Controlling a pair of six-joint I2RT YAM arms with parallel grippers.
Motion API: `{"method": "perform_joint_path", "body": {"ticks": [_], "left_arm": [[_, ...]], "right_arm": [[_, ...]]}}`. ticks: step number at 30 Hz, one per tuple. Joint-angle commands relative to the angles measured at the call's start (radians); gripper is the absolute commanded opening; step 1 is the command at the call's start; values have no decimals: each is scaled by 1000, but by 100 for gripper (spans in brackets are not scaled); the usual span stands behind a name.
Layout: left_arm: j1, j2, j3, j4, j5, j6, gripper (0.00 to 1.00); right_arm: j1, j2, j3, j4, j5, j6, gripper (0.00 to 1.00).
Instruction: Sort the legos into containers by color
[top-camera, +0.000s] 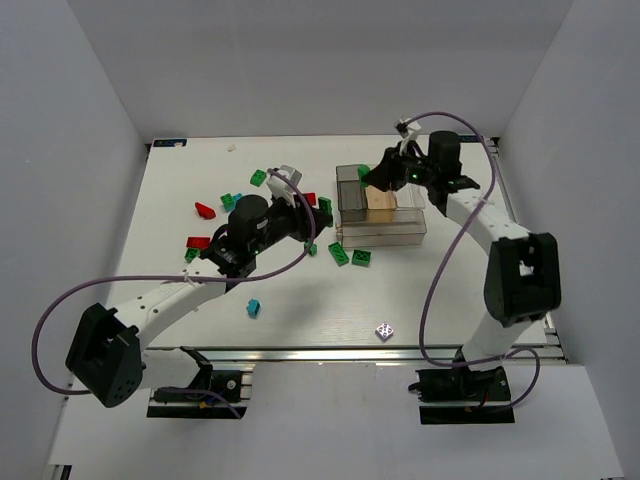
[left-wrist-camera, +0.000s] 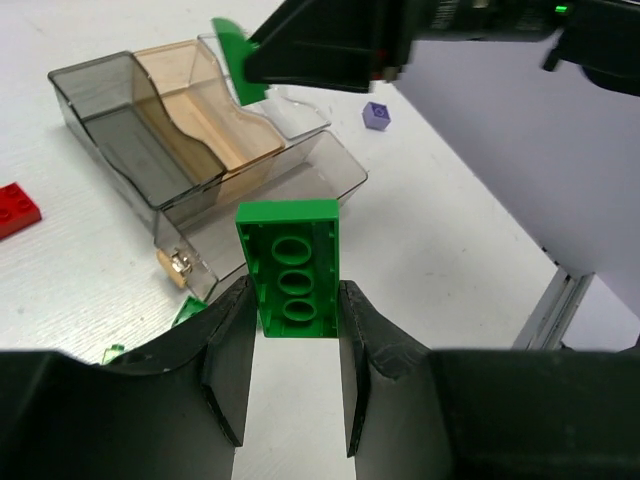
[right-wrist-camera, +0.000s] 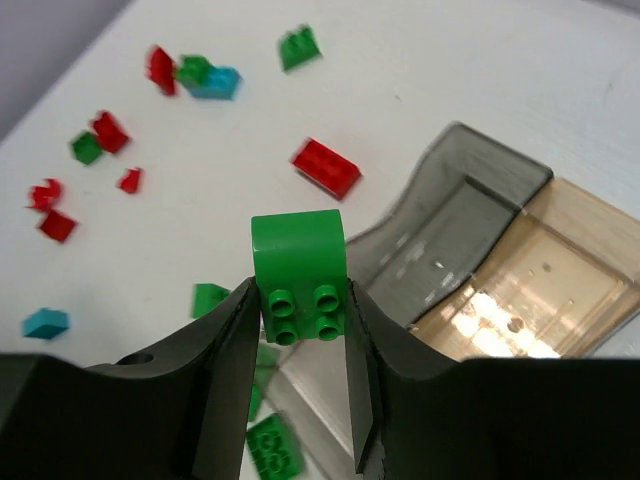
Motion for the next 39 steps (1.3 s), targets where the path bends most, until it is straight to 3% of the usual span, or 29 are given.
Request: {"method": "perform_joint_path", "body": {"ticks": [1,13,16,17,20,23,28,31,33,34,35,36,39], "left_arm": [[3,-47,-28,-18,-39,27,0],[12,-27,-48,0,-45,56,0],[12,10,-34,12,-45,55,0],[12,34,-28,25,-44,53,0],[12,86,12,58,-45,41,0],[12,185,90,71,-28,29,0],[22,333,214,101,-22,1,0],[22,421,286,103,-40,-5,0],[22,473,340,80,-62,-5,0],[22,522,366,59,-74,-4,0],[22,547,416,49,-97,-2,0],[22,574,439,40,-111,1,0],[22,680,556,-7,-148,16,0]], "right_arm": [[22,115,77,-84,119,-93,0],[56,338,241,-85,156,-108,0],[62,364,264,-90,161,-108,14],[62,378,268,-93,159,-107,27],[61,389,284,-104,150,-99,52],[53,364,276,-105,144,-101,60],[44,253,226,-99,142,-107,61],[15,131,154,-88,168,-81,59],[-31,10,63,-62,205,-38,46],[-43,-34,14,-26,219,-8,31],[-81,-127,-74,3,299,31,0],[-94,-174,-110,10,309,72,0],[-157,-295,-188,-31,106,51,0]]}}
